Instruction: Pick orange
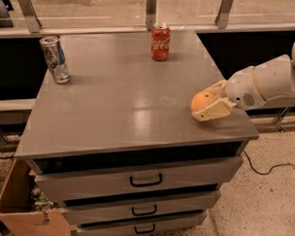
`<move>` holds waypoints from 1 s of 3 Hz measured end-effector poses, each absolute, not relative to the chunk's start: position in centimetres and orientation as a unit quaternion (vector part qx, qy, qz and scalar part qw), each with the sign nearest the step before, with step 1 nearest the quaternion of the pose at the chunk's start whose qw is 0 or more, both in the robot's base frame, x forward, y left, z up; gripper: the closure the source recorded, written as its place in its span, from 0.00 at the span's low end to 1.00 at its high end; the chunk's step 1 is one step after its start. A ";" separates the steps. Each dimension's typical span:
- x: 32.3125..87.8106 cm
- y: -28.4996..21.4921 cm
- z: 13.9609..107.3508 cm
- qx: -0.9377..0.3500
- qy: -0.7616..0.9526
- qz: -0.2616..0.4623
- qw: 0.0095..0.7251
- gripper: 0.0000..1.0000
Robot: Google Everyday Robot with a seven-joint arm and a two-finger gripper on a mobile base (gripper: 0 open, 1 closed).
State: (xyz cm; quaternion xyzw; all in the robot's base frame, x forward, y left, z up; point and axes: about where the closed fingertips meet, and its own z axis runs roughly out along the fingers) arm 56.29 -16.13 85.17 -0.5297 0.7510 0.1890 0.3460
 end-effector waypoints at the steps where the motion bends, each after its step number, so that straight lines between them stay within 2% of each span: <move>1: 56.5 -13.6 87.4 -0.525 0.726 0.228 0.381 1.00; 2: 57.1 -11.6 91.0 -0.506 0.691 0.277 0.436 1.00; 3: 56.9 -10.6 92.1 -0.499 0.682 0.297 0.445 1.00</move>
Offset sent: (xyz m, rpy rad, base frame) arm 0.0175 0.0625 0.1350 0.5693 -0.1632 0.0731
